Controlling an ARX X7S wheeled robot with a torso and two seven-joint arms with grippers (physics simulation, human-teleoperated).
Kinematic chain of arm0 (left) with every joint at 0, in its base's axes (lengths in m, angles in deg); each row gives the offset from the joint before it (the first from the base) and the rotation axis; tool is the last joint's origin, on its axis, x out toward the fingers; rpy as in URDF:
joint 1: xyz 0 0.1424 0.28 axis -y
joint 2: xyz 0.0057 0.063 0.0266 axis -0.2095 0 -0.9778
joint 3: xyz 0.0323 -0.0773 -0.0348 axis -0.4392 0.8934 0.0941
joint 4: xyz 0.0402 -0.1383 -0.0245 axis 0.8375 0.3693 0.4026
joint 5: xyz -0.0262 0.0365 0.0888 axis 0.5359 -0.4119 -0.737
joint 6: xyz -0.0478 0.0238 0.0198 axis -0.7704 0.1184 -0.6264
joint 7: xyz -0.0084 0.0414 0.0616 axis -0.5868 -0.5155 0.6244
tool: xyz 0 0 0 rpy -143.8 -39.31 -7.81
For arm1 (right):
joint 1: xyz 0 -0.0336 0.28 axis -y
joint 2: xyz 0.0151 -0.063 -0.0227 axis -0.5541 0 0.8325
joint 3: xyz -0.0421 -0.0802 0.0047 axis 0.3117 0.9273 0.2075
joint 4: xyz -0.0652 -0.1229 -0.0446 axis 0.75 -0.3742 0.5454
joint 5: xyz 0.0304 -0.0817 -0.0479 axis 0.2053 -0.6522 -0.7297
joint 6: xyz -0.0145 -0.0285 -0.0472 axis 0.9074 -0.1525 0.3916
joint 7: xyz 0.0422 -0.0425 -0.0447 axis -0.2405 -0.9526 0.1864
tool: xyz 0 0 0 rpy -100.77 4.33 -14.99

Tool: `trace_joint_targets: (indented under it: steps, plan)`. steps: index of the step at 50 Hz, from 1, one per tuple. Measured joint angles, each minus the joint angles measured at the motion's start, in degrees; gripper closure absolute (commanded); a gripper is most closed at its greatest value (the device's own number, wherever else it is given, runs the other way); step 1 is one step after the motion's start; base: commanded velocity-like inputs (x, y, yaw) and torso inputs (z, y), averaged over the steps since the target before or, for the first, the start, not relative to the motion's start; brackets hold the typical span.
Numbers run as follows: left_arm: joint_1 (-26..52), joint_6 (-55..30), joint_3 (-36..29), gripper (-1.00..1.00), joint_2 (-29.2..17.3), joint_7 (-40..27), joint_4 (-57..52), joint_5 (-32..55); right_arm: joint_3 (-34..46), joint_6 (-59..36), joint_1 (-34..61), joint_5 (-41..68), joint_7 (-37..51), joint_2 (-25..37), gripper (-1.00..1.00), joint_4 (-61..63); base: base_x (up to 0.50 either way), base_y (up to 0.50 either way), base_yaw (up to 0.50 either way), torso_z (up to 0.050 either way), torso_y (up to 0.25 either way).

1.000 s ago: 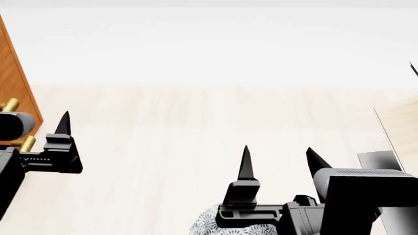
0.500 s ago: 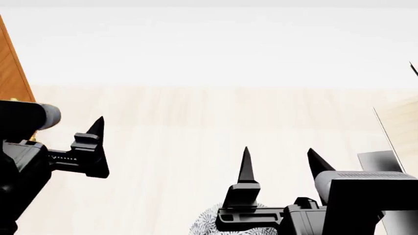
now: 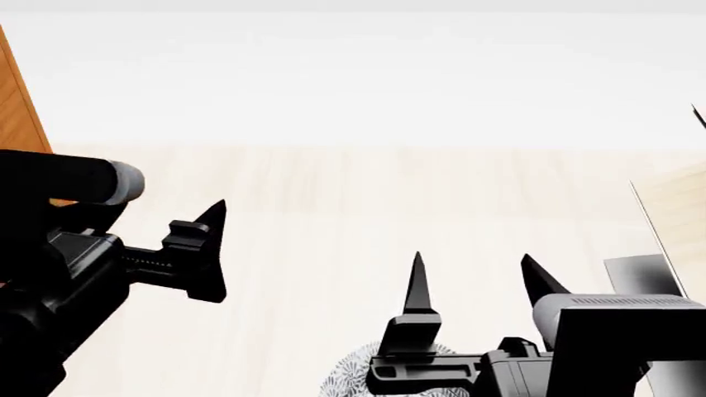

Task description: Close the top drawer of the cabinet and put the bowl on top of it.

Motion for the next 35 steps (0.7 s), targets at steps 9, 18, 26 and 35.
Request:
trace_joint_targets:
  steps: [9, 18, 26, 35]
  plan:
    - [1.1, -0.1, -0.9, -1.00, 0.8, 0.2, 1.5, 0.6, -0.1, -0.2, 0.1, 0.5, 0.4, 0.3, -1.00, 0.1, 0.00, 0.00, 0.00, 0.000, 0.000]
    - [2.7, -0.9, -1.6, -1.00, 1.2, 0.4, 3.1, 1.5, 0.0, 0.1, 0.0, 0.5, 0.4, 0.4, -1.00, -0.2, 0.00, 0.00, 0.00, 0.000, 0.000]
    - [4.7, -2.5, -2.0, -1.00, 1.6, 1.2, 6.1, 2.9, 0.1, 0.5, -0.5, 0.4, 0.5, 0.4, -1.00, -0.3, 0.00, 0.00, 0.00, 0.000, 0.000]
    - [7.2, -4.1, -3.1, -1.00, 1.9, 2.8, 10.8, 4.1, 0.2, 1.2, -1.0, 0.1, 0.3, 0.5, -1.00, -0.6, 0.00, 0.00, 0.00, 0.000, 0.000]
